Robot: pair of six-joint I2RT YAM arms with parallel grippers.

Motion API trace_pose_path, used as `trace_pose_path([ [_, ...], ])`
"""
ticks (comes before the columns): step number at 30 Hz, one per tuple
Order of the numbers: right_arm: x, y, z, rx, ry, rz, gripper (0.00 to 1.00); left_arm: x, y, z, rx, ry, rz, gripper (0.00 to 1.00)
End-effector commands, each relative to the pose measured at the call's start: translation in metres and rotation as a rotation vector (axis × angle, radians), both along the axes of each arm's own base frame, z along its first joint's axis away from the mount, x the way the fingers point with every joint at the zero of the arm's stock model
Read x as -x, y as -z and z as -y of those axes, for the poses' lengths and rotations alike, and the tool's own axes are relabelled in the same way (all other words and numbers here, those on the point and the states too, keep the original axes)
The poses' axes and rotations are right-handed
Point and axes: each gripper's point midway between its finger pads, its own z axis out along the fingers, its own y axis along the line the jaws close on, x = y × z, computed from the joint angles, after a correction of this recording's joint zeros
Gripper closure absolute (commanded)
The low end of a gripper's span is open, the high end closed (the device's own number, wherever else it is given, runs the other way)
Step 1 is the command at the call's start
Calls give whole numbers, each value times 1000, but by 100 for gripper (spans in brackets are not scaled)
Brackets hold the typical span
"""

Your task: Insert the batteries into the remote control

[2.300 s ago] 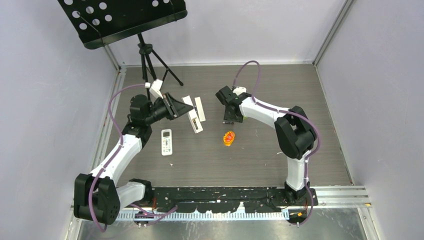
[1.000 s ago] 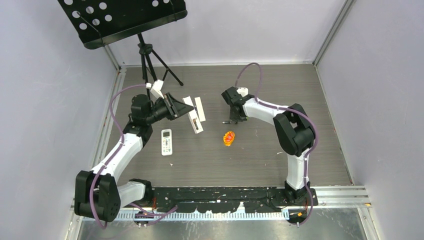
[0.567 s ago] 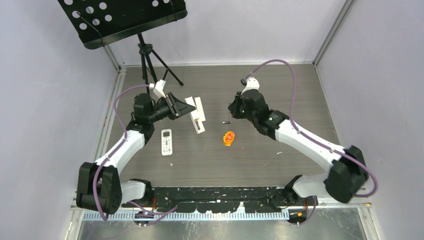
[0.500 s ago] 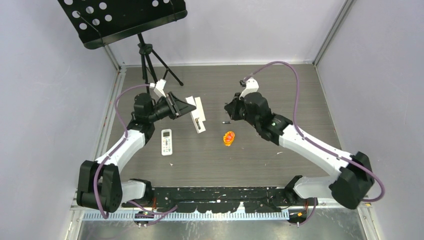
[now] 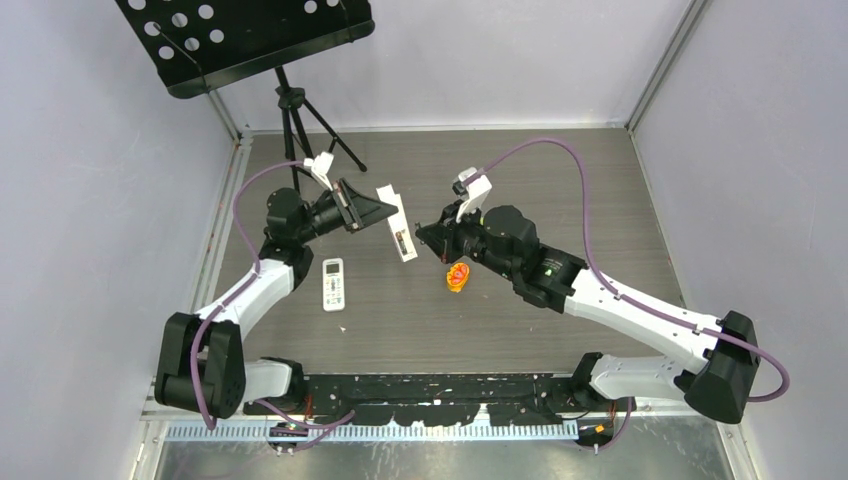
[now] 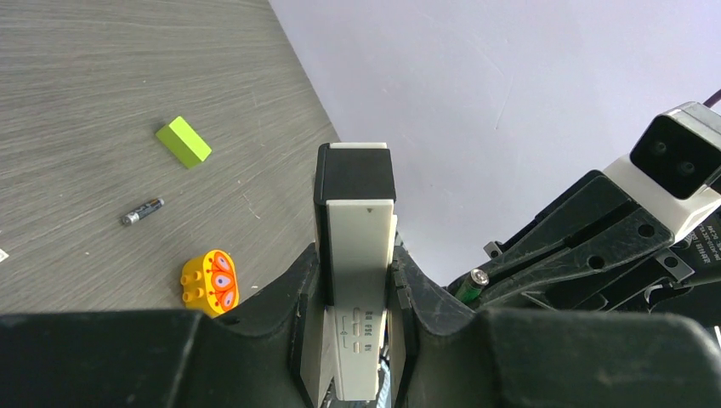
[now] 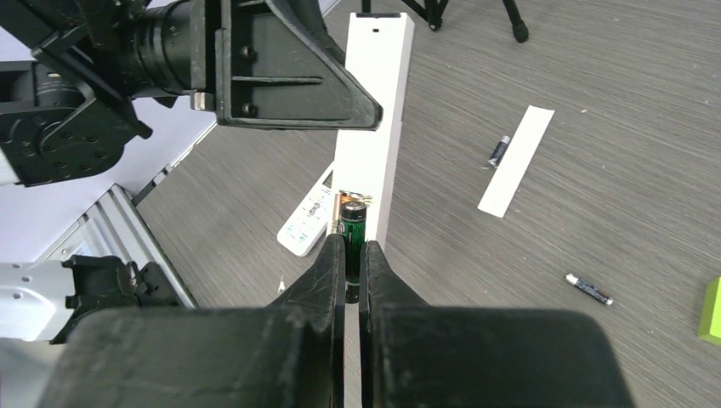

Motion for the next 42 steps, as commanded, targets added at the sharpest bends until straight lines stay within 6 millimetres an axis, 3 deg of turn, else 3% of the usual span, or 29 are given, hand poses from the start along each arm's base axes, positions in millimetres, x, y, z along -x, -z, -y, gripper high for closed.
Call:
trace_pose_path([
  [1,7,-30,-12,-33,-51,49,100,9,-21,2,33,33,111,100],
  [19,11,-15,-24,-6,-83,42,100,16,-29,2,58,49,149,100],
  [31,2,7,-27,91,-30,-46,99,5,-21,2,91,7,12,100],
  [42,-5,18,-31,149,4,-86,89,4,-27,4,124,26,0,100],
])
